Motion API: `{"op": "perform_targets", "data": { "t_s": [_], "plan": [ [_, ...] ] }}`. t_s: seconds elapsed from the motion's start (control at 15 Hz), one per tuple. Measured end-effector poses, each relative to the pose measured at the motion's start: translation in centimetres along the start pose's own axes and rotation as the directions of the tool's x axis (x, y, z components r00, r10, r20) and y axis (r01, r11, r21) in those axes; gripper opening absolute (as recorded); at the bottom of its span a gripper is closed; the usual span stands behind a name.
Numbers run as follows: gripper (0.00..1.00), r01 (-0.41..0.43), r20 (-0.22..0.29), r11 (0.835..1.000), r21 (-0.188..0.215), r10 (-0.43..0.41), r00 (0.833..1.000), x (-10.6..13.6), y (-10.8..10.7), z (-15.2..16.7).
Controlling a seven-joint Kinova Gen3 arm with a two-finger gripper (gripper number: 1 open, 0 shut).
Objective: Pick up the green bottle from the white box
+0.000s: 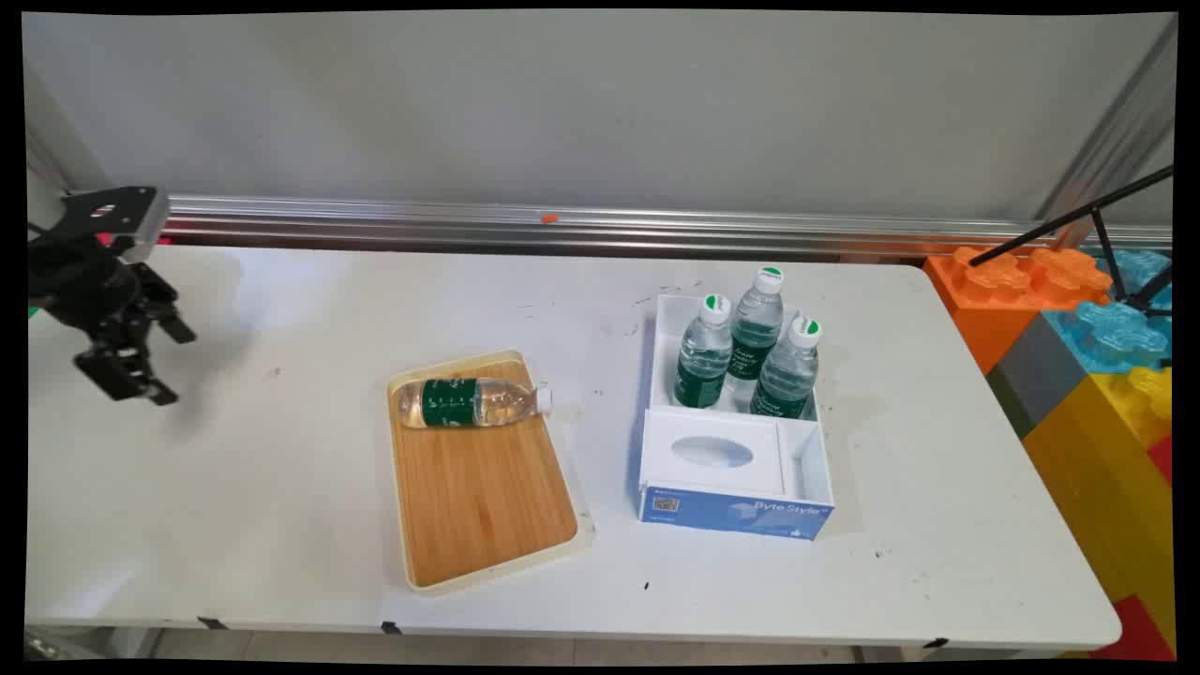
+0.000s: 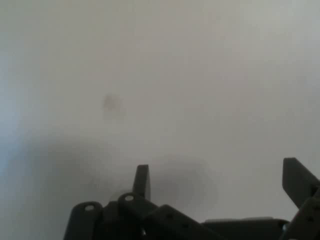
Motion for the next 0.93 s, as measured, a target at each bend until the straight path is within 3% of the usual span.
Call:
{"op": "perform_targets", "data": {
  "t_s": [0.27,0.4,0.67,0.93],
  "plan": [
    [1.0,0.009,-0.146,0.999,-0.051,-0.017,0.989,4.7,1.2,0.1],
    [1.0,0.004,-0.217,0.998,-0.069,-0.019,0.976,7.3,1.7,0.1],
    [1.0,-0.037,-0.375,0.994,-0.105,-0.005,0.927,13.7,3.0,-0.2],
    [1.0,-0.104,-0.512,0.983,-0.15,0.013,0.859,20.4,4.5,0.3]
  ]
}}
